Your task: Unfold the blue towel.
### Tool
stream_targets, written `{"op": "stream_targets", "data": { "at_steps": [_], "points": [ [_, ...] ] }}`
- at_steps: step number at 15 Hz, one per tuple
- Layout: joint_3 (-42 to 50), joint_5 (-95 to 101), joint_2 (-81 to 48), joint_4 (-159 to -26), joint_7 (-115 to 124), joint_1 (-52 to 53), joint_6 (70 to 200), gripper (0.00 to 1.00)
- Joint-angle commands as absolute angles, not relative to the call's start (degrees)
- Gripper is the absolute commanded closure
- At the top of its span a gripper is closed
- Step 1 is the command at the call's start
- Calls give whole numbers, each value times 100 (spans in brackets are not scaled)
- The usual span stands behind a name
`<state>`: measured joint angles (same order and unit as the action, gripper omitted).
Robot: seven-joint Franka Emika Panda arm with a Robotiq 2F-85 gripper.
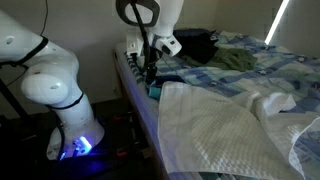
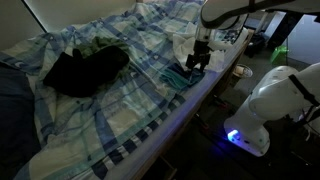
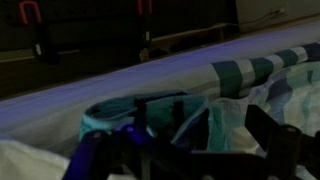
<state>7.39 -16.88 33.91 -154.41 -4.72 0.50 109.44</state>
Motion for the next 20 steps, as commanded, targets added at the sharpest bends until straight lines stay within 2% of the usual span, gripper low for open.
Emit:
{"op": "stream_targets", "data": {
  "at_steps": [1,12,13,14,15,18,20],
  "points": [
    [487,-2141,3083,-15461,97,-6,11191,0],
    [40,-2936,2906,-15964,1833,-85,12667,0],
    [23,-2922,2905,-15990,1851,-67,12739,25],
    [16,-2899,2820,-15896,1880,-58,12762,26],
    [-11,-2885,2832,-15903,1923,-48,12796,32],
    [-53,-2866,2857,-15901,1932,-27,12855,58],
    [-70,-2846,2869,-15896,1932,-27,12861,71]
  ]
}}
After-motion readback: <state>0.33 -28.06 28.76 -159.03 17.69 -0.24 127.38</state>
